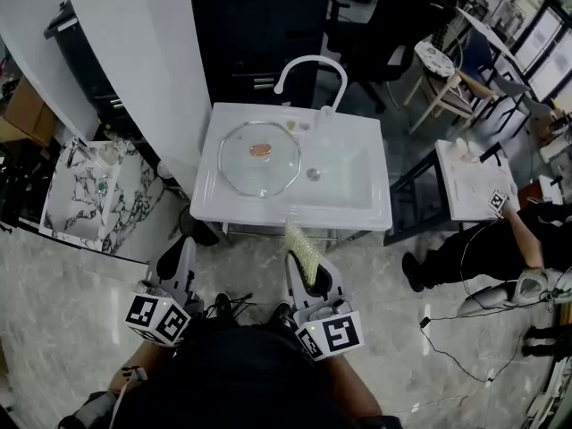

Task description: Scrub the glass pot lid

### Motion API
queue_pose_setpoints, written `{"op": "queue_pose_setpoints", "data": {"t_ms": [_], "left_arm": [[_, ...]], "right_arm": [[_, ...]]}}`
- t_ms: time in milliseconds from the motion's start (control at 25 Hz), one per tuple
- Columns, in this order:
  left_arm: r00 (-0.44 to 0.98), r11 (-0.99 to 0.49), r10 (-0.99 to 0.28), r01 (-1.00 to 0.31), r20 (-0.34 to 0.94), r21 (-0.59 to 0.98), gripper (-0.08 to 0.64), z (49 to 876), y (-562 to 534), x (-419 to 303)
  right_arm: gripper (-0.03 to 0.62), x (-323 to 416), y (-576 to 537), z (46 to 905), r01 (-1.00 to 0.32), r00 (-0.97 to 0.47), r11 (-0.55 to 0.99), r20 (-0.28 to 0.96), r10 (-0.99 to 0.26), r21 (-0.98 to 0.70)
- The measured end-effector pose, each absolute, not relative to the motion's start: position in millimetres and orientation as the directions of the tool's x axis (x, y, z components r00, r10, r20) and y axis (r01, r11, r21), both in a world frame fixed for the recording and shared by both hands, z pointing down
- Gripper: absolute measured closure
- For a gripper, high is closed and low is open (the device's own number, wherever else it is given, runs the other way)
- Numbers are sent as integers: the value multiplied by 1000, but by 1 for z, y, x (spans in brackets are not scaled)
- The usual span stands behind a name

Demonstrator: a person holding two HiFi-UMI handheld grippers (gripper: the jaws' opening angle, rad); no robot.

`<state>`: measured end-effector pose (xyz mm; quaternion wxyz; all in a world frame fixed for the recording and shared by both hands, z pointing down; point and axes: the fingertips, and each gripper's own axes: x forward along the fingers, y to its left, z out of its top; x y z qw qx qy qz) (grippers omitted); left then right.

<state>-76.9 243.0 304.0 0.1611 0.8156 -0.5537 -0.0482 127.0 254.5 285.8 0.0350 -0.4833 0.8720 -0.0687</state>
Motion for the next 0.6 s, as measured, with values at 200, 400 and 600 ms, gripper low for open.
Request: {"op": "queue_pose_setpoints", "data": {"t_ms": [200,400,600], "left_arm": [[391,-340,-913,-886,115,316,560,307,247,-34],[384,-333,-915,-890,120,311,560,308,255,1],[355,-307,-925,-907,133,288,560,309,257,11]], "right_arm": [[526,164,254,289,-832,-532,522,3,-847,-187],[526,195,256,290,-814,-554,543,-4,-833,-207],[526,210,249,301,-808,-564,547,19,-826,-218]]}}
